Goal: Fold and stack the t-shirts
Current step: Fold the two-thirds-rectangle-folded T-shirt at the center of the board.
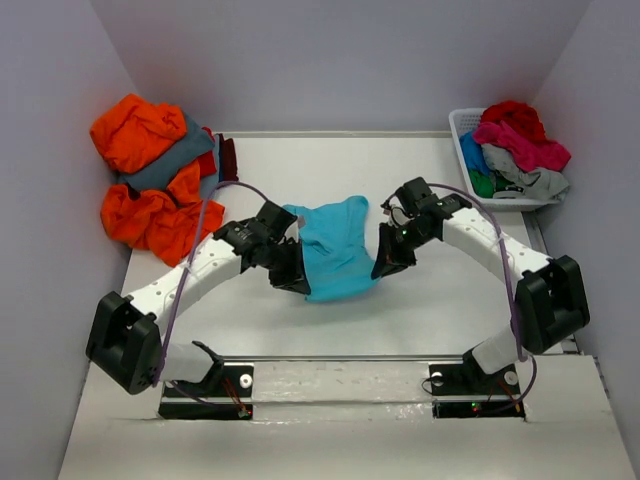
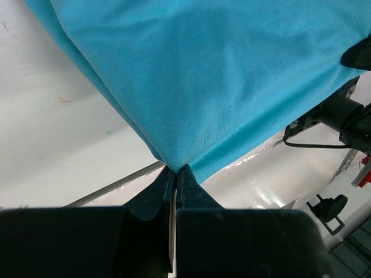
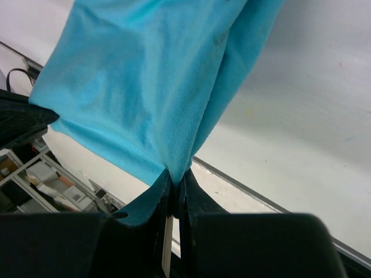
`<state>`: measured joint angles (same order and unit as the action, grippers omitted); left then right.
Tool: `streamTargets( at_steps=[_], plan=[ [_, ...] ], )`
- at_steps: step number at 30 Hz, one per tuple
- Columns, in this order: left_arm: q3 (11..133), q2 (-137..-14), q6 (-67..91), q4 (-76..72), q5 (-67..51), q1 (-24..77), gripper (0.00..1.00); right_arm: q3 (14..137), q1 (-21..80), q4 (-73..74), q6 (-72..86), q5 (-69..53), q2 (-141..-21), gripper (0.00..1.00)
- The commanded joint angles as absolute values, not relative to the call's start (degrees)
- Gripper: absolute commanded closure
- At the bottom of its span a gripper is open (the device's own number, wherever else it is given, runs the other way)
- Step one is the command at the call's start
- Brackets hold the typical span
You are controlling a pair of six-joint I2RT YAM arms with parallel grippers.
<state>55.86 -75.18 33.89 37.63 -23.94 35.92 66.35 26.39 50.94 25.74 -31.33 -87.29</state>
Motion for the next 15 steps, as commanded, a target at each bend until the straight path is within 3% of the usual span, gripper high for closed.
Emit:
streamTargets(
  at_steps=[1,15],
  plan=[
    [60.90,-77.16,32.43,39.73,-21.53,35.86,0.94,72.41,26.54,49.93,26.80,-28.57,-89.82,0.93],
    [72.42,-87.27,25.76,39.11,-18.54,25.93,0.94,90.96,26.54,49.92,29.88,-23.47,-105.89,0.93]
  ],
)
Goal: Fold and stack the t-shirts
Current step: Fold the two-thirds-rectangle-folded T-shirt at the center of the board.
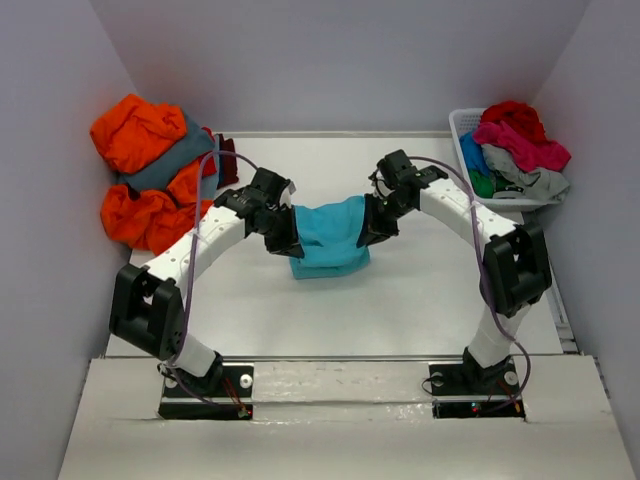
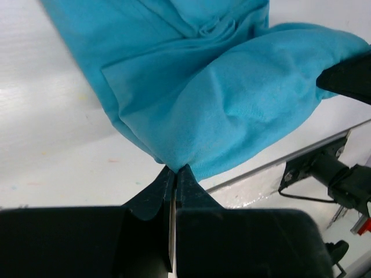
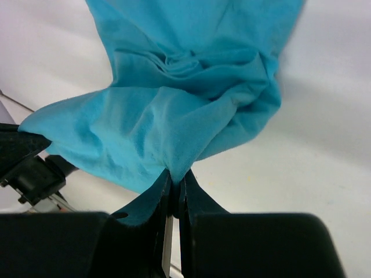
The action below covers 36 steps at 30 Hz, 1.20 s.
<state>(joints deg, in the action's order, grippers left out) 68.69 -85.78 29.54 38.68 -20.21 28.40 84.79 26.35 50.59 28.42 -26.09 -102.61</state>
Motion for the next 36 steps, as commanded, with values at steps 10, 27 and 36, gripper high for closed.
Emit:
streamTargets(
  at_steps=[10,27,36],
  plan=[
    [78.04,-94.30,24.08,36.30,-19.07,23.03,0.94,101.41,23.73,50.01,31.55,-23.03,-113.37,0.93],
    [92.10,-102.57,23.47,35.77,-16.17,22.50,0.94,114.34,22.68,51.24,31.73,-18.90,-117.25,0.93],
    [94.22,-104.15,23.73,35.07,-14.50,21.97,0.94,118.74,21.53,50.54,31.90,-18.11,-119.44,0.93]
  ],
)
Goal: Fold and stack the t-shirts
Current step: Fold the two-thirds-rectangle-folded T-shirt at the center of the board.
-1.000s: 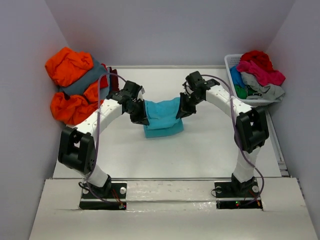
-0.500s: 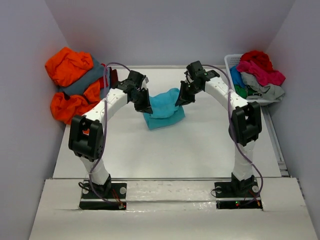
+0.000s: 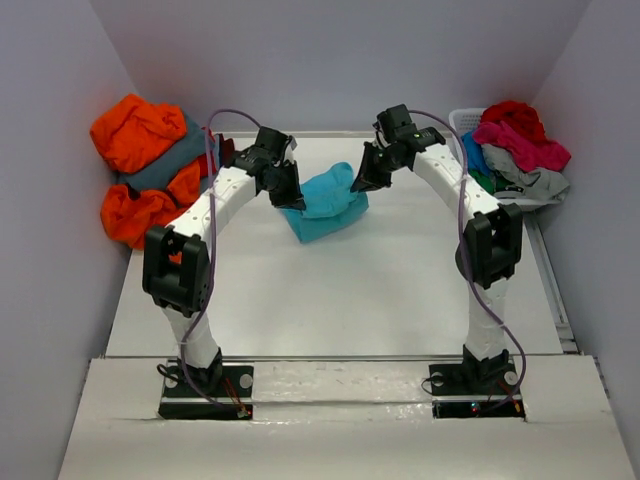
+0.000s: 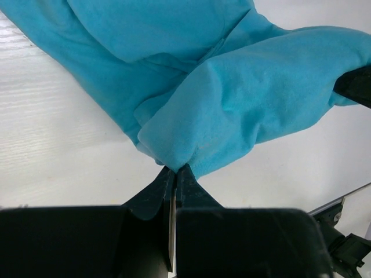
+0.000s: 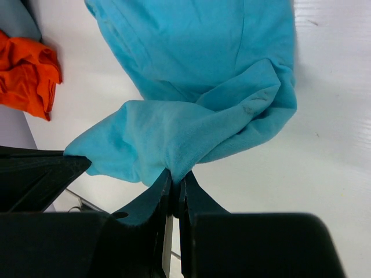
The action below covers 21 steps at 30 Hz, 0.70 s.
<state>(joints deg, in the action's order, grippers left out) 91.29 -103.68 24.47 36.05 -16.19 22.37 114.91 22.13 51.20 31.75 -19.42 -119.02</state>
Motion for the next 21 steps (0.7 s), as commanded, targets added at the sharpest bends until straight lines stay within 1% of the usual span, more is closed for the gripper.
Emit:
streamTargets(
  at_steps=[1,13,21],
  plan=[
    [94.65,-104.32,23.73,35.16,-14.15,21.97,0.94,119.00,21.53,50.36,31.90,-17.84,-119.88,0.93],
    [100.19,-108.63,23.47,35.16,-9.76,20.30,0.94,126.64,21.01,49.66,31.99,-17.40,-126.38,0.93],
    [102.66,-111.09,23.55,34.72,-7.91,18.63,0.94,135.95,21.01,50.19,31.99,-17.49,-133.14,0.93]
  ],
)
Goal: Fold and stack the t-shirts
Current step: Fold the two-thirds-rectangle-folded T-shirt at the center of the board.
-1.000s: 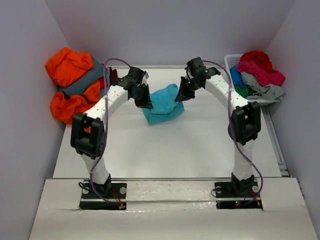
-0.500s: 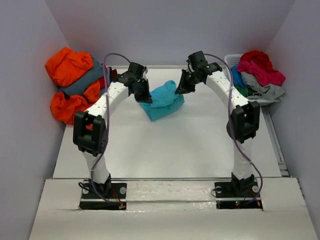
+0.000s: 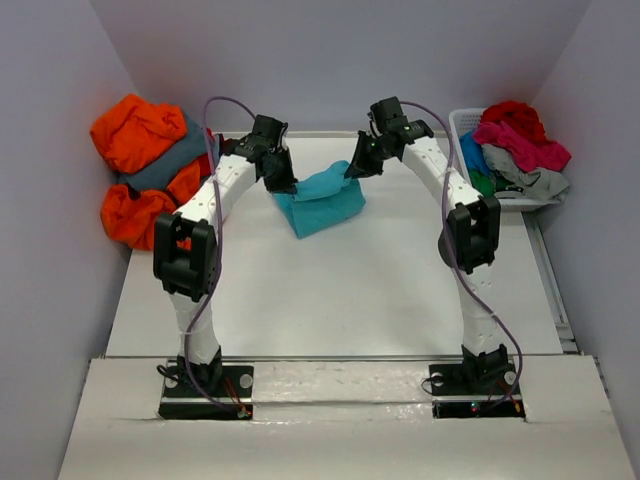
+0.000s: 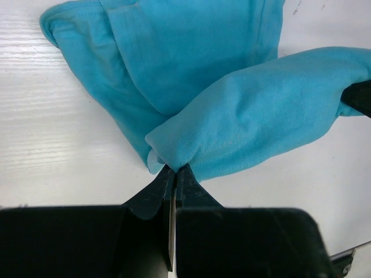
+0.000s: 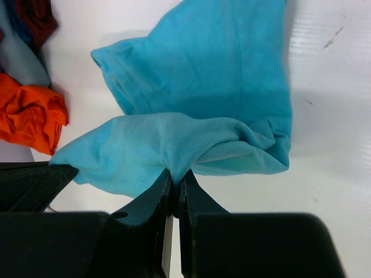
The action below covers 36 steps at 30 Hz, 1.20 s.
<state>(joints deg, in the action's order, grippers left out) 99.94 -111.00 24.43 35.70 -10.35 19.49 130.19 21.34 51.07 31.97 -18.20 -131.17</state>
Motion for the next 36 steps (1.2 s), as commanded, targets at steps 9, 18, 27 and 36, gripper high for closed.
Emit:
streamTargets(
  at_steps=[9,18,27,36],
  plan=[
    [102.39,-113.11,24.26,32.96,-5.45,18.63,0.94,138.43,20.48,44.48,31.64,-17.93,-137.11,0.93],
    [99.59,-114.35,26.54,29.71,-0.89,18.63,0.94,141.94,20.48,39.39,31.20,-19.77,-141.41,0.93],
    [94.57,-113.47,28.91,26.54,4.48,18.63,0.94,142.56,20.48,36.48,31.11,-20.57,-143.08,0.86],
    [94.30,-114.08,31.82,26.10,7.38,18.63,0.89,142.03,20.48,35.86,30.85,-21.36,-143.88,0.59]
  ],
)
